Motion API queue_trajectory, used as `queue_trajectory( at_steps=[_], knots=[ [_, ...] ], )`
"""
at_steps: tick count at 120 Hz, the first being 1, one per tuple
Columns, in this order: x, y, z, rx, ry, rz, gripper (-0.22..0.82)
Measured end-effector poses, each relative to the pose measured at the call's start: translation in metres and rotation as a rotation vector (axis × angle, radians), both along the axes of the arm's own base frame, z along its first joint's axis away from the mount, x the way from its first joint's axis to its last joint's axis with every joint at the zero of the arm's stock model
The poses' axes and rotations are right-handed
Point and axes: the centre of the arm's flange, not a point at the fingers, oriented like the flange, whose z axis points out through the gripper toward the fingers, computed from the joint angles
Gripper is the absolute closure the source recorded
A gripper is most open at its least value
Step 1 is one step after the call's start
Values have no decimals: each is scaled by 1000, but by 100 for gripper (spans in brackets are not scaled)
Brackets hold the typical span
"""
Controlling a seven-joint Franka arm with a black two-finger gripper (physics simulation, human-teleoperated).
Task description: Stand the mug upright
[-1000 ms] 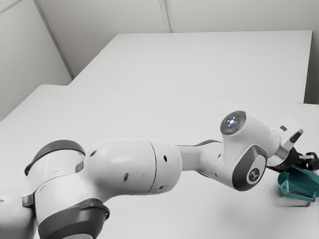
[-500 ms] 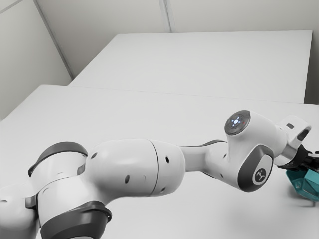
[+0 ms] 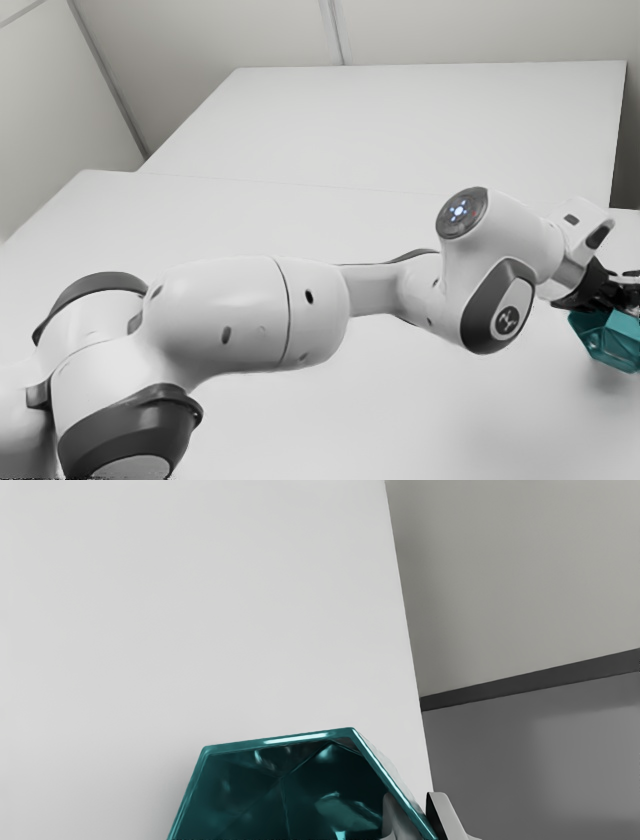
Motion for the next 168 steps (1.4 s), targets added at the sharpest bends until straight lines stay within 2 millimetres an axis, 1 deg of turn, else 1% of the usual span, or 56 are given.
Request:
queue_trajectory(
  at_steps=[12, 19, 28, 39, 49, 68, 77, 90, 103, 111, 121, 129, 140, 160, 168],
  knots=[
    [16, 41, 13, 21, 45, 30, 78],
    [29, 72, 25, 33, 79, 50, 78],
    [40, 109, 33, 66, 124, 62, 78],
    [58, 158, 52, 114, 172, 70, 78],
    [68, 195, 65, 165, 220, 71, 78],
    [67, 264, 70, 302, 297, 66, 78],
    [69, 300, 70, 380, 313, 77, 78],
    [75, 356, 67, 486, 334, 112, 78],
    [81, 401, 71, 576, 341, 143, 78],
    [81, 417, 70, 616, 358, 149, 78],
    [76, 431, 61, 659, 390, 146, 78],
    [76, 443, 53, 686, 414, 150, 78],
    [78, 450, 40, 711, 439, 149, 78],
    [87, 463, 22, 722, 455, 161, 78],
    [92, 474, 17, 714, 453, 180, 78]
  ],
)
